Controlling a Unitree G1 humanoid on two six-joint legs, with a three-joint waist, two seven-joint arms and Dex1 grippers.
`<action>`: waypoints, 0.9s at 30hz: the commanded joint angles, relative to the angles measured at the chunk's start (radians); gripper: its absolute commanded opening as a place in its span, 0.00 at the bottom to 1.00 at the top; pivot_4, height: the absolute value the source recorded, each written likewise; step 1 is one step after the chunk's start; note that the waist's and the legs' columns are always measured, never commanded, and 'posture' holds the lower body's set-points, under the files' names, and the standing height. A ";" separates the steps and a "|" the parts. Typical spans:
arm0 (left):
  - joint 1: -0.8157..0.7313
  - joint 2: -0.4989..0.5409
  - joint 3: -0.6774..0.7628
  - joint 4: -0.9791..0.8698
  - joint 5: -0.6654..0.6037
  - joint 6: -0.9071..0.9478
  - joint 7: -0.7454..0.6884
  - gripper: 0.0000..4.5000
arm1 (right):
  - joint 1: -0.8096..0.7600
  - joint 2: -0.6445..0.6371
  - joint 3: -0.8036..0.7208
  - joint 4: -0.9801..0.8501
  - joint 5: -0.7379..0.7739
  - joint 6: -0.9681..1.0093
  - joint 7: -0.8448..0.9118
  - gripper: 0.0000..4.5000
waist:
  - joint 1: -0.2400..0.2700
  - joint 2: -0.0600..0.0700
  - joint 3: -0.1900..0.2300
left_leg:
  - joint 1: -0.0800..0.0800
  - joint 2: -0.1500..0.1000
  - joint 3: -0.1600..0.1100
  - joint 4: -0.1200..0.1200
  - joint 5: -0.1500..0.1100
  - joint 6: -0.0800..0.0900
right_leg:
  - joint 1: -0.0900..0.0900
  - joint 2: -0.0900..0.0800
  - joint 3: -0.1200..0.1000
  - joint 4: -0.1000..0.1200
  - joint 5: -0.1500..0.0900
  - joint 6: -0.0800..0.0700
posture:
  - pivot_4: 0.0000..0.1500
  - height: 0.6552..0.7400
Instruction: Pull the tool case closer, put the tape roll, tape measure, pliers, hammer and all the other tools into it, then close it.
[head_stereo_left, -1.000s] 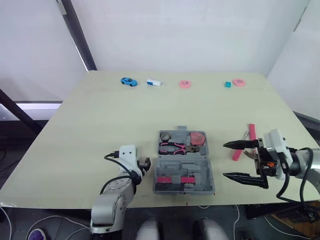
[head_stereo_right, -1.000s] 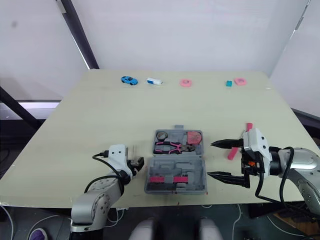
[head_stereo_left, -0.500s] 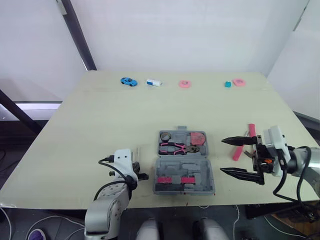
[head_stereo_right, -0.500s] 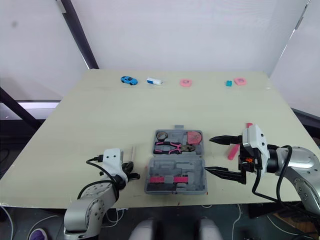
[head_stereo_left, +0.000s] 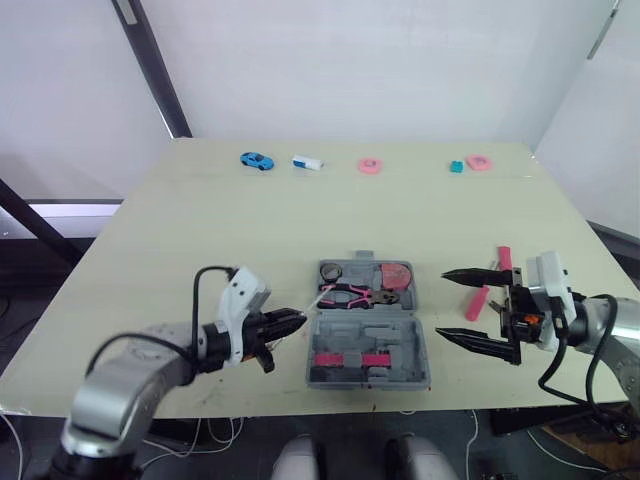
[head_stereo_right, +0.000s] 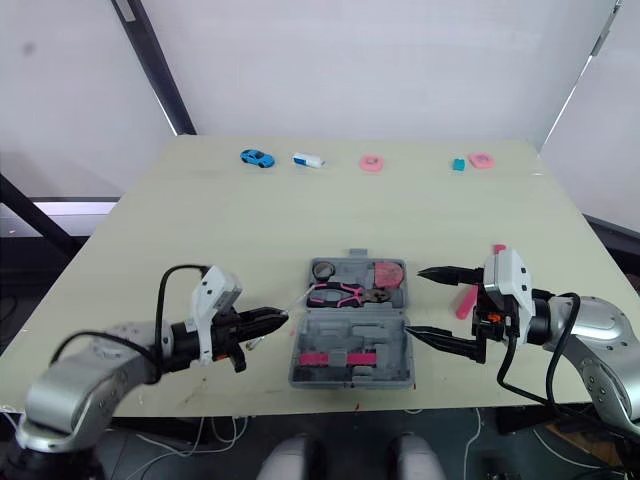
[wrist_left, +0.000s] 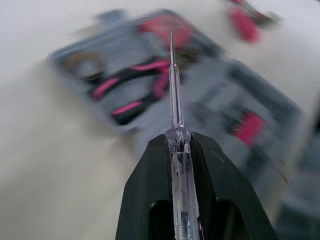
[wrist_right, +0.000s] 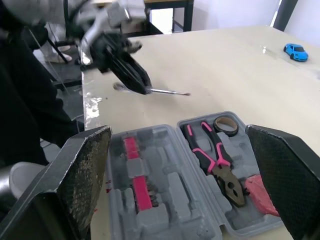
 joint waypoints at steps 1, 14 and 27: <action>-0.166 0.096 -0.183 0.090 0.088 -0.089 -0.202 0.01 | 0.043 -0.009 -0.058 -0.036 -0.010 -0.033 -0.008 1.00 | 0.005 0.000 0.000 | 0.000 0.000 0.001 0.000 0.000 0.000 | 0.000 0.000 0.000 -0.001 0.000 -0.001 | 1.00 1.00; -0.671 -0.114 -0.643 0.449 0.395 -0.134 -0.358 0.01 | 0.263 -0.024 -0.219 -0.117 -0.040 -0.056 -0.047 1.00 | 0.020 0.000 0.001 | -0.015 0.000 -0.001 0.004 0.000 0.000 | -0.012 0.004 0.000 0.001 0.002 0.001 | 1.00 1.00; -0.785 -0.267 -0.767 0.650 0.556 -0.211 -0.426 0.01 | 0.330 -0.037 -0.270 -0.170 -0.030 -0.040 -0.061 1.00 | 0.018 0.000 0.001 | -0.014 0.000 -0.003 0.004 0.000 0.001 | -0.011 0.006 0.001 0.003 0.001 0.004 | 1.00 1.00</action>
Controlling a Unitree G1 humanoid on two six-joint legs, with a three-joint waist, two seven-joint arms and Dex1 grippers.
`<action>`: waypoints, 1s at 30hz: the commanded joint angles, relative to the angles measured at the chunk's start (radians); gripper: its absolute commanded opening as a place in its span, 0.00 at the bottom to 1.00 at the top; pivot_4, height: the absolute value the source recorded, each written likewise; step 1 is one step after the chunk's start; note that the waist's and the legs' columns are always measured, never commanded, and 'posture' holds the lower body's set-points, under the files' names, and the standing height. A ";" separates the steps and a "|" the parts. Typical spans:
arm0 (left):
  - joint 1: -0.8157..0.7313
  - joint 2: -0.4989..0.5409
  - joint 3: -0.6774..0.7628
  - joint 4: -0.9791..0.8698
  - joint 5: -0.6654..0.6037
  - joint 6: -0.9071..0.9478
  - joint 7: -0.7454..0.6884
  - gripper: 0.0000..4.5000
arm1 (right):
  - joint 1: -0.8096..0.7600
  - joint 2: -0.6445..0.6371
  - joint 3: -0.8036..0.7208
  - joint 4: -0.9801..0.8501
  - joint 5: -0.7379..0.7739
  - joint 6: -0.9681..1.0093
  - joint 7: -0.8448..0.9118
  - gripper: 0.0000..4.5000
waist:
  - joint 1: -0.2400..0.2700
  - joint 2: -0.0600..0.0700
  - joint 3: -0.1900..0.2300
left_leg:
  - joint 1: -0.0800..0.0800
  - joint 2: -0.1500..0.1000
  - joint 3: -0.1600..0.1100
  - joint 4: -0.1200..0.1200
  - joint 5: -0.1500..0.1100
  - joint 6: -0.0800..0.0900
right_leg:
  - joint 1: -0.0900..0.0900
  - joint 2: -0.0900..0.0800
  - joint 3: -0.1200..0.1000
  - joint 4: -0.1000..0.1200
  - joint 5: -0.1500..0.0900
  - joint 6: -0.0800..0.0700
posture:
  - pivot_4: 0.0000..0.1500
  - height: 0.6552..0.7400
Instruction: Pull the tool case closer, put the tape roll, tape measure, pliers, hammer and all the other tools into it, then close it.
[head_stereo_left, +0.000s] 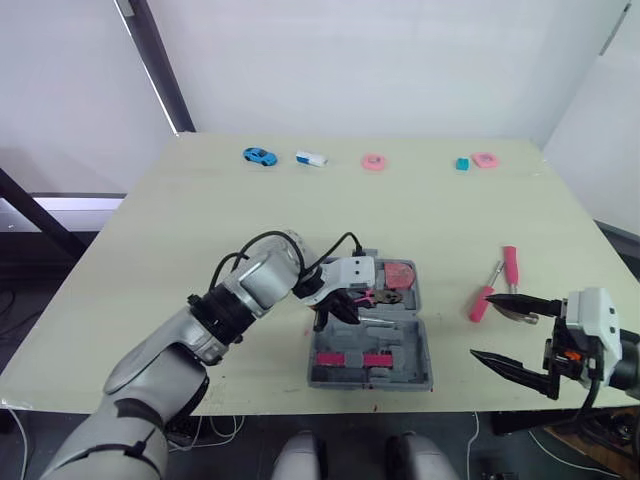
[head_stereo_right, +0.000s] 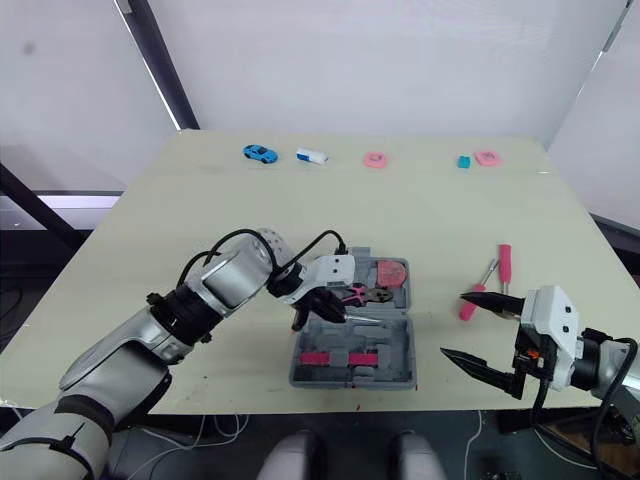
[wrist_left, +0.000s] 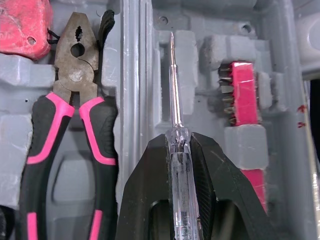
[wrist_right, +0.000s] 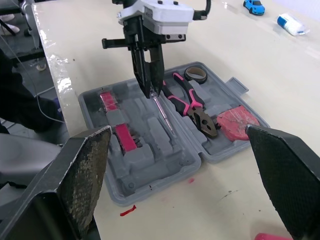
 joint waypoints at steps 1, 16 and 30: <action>-0.013 -0.019 -0.012 0.012 0.033 -0.025 -0.023 0.01 | 0.011 -0.014 -0.047 -0.041 0.016 -0.001 -0.007 1.00 | 0.001 0.000 0.000 | 0.000 0.000 0.000 0.000 0.000 0.000 | 0.000 0.000 0.000 0.000 0.000 0.000 | 1.00 1.00; -0.009 -0.086 -0.014 0.117 0.139 -0.080 -0.005 0.01 | 0.025 -0.026 -0.075 -0.056 0.027 0.014 -0.022 1.00 | 0.001 0.000 0.000 | 0.000 0.000 -0.001 0.001 0.000 0.000 | 0.000 0.000 0.000 0.001 0.001 0.001 | 1.00 1.00; -0.008 -0.072 0.003 0.141 0.170 -0.120 -0.032 0.01 | 0.029 -0.016 -0.056 -0.070 0.020 0.015 -0.045 1.00 | 0.000 0.000 0.000 | 0.001 0.000 -0.001 0.004 0.000 0.000 | 0.001 0.000 -0.001 0.003 0.001 0.001 | 1.00 1.00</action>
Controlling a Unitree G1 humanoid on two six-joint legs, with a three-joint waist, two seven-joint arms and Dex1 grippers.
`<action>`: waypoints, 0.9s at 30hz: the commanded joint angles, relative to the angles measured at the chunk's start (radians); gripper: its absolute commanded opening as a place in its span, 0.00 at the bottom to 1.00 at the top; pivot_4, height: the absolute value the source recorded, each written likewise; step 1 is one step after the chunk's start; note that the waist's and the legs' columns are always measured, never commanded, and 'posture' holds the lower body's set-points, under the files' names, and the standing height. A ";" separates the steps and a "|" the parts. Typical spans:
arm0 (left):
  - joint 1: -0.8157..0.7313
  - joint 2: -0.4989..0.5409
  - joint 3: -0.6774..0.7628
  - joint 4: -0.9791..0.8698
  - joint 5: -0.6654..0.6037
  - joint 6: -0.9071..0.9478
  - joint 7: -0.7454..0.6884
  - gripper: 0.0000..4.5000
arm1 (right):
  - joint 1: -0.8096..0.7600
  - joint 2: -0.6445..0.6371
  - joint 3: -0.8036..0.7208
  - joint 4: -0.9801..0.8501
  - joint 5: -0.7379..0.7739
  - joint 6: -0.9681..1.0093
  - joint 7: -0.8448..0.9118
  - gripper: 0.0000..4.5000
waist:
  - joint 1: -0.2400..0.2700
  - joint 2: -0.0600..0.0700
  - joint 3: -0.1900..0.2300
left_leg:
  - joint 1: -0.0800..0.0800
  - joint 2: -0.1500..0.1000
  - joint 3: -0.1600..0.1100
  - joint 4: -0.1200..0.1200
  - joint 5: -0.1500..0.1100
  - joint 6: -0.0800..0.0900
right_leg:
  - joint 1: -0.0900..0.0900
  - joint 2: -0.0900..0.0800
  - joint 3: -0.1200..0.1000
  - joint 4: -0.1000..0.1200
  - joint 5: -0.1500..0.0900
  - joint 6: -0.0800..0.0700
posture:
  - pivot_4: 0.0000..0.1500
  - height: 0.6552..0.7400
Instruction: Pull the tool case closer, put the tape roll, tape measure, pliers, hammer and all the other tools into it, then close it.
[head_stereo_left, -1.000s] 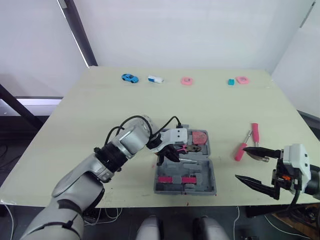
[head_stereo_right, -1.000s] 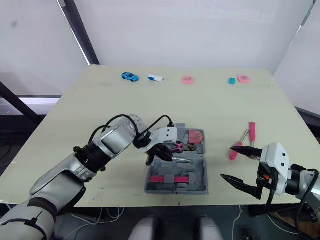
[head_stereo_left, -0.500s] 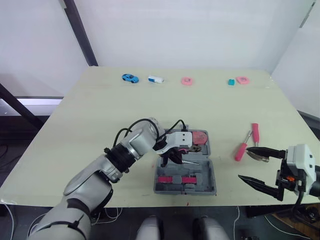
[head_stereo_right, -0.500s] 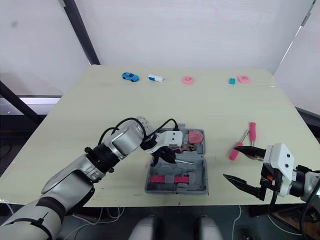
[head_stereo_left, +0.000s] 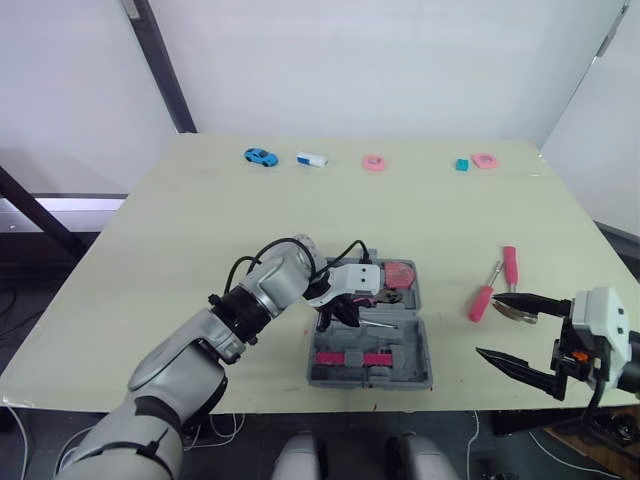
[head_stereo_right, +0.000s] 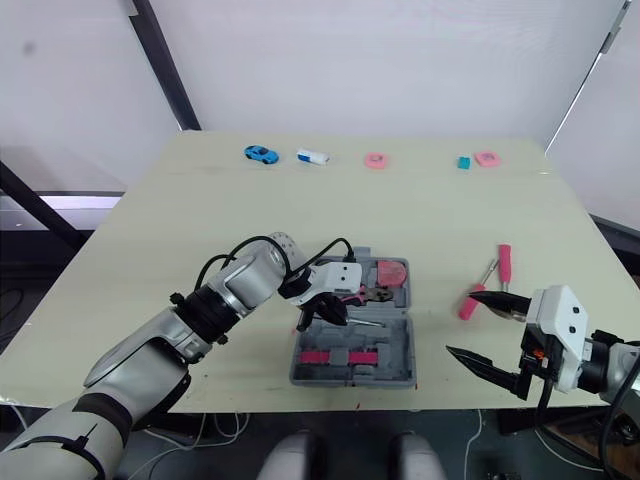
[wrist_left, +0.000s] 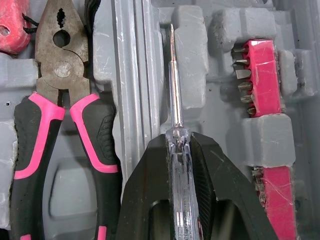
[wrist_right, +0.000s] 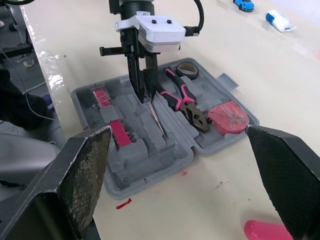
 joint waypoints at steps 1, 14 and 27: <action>-0.004 0.004 0.006 0.002 0.032 0.004 0.000 0.01 | 0.003 0.000 -0.017 -0.035 0.008 -0.008 -0.009 1.00 | 0.000 0.000 0.000 | 0.000 0.000 0.000 0.000 0.000 0.000 | 0.000 0.000 0.000 0.000 0.000 0.000 | 1.00 1.00; 0.000 0.012 -0.001 -0.012 0.116 -0.062 0.075 0.01 | 0.002 0.003 -0.006 -0.034 0.002 -0.013 -0.018 1.00 | 0.001 0.000 0.000 | 0.000 0.000 -0.001 0.005 0.000 0.000 | 0.001 0.001 0.001 0.003 -0.001 -0.001 | 1.00 1.00; 0.029 -0.010 0.014 -0.056 0.126 -0.031 0.064 0.01 | -0.013 0.007 0.018 -0.020 -0.013 -0.022 -0.015 1.00 | 0.000 0.000 0.000 | 0.000 0.000 -0.001 0.011 0.000 0.000 | 0.001 0.001 0.001 0.010 -0.003 -0.001 | 1.00 1.00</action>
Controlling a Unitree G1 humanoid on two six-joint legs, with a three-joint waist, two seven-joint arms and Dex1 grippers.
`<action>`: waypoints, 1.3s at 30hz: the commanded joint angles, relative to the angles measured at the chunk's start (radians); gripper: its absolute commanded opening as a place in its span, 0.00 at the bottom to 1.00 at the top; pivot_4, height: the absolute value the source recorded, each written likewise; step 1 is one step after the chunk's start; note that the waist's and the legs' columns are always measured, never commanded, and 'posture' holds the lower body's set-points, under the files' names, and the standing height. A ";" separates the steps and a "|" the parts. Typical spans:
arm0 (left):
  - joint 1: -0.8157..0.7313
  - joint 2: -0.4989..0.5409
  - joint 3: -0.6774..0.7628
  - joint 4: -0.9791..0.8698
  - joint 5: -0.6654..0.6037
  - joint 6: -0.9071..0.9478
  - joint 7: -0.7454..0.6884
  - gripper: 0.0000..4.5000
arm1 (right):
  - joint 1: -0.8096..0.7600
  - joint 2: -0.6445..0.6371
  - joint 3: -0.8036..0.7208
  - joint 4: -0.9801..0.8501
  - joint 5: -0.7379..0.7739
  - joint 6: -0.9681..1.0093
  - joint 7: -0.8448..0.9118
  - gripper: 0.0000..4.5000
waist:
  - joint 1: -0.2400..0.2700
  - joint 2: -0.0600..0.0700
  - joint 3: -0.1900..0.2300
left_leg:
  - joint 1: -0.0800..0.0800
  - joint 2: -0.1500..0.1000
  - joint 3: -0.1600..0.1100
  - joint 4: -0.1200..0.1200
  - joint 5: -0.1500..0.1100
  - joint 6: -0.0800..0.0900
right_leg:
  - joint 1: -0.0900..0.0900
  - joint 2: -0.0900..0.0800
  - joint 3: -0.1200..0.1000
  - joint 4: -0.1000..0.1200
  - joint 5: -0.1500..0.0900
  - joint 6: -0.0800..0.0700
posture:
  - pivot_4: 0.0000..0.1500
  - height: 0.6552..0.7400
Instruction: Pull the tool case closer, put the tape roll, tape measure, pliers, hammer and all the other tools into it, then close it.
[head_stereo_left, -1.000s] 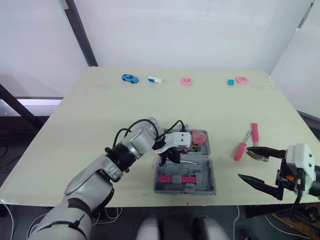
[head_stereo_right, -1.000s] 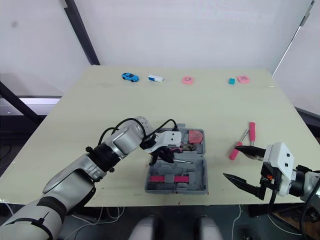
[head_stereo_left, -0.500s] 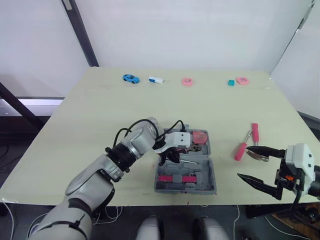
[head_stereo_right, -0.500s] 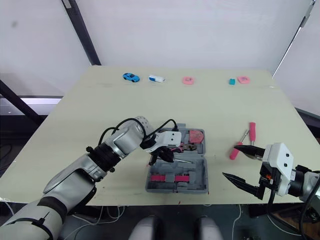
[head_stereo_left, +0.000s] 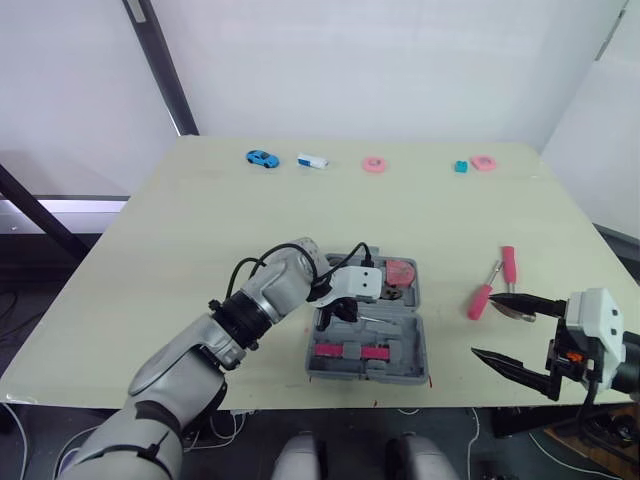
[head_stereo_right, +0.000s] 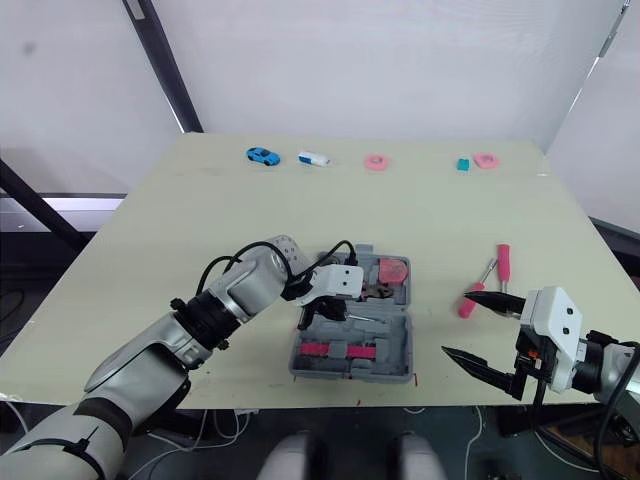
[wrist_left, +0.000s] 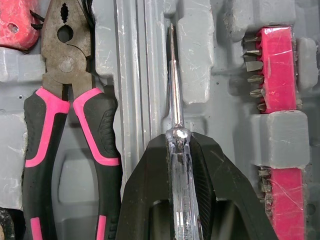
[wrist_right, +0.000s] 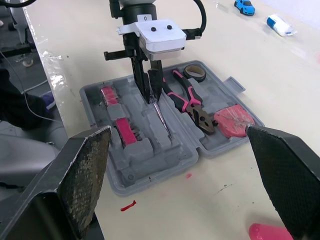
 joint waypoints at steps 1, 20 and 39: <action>0.000 -0.009 0.012 -0.001 0.021 -0.014 0.017 0.01 | -0.008 0.001 -0.004 -0.014 0.000 -0.020 0.001 1.00 | 0.000 0.000 0.000 | 0.000 0.000 0.000 0.000 0.000 0.000 | 0.000 0.000 0.000 0.000 0.000 0.000 | 1.00 1.00; 0.097 0.029 0.350 -0.038 -0.255 -0.114 0.014 0.60 | 0.012 0.015 0.007 -0.034 0.001 -0.020 -0.008 1.00 | -0.001 0.000 0.000 | -0.001 0.000 -0.001 0.000 0.000 0.000 | 0.000 0.001 0.001 0.001 0.001 0.001 | 1.00 1.00; 0.233 -0.052 0.355 0.259 -0.198 -0.493 0.111 0.01 | -0.016 0.015 0.026 -0.014 -0.003 -0.021 0.007 1.00 | -0.001 0.000 0.000 | 0.000 0.000 0.000 0.000 0.000 0.000 | 0.000 0.002 0.002 0.002 0.002 0.000 | 1.00 1.00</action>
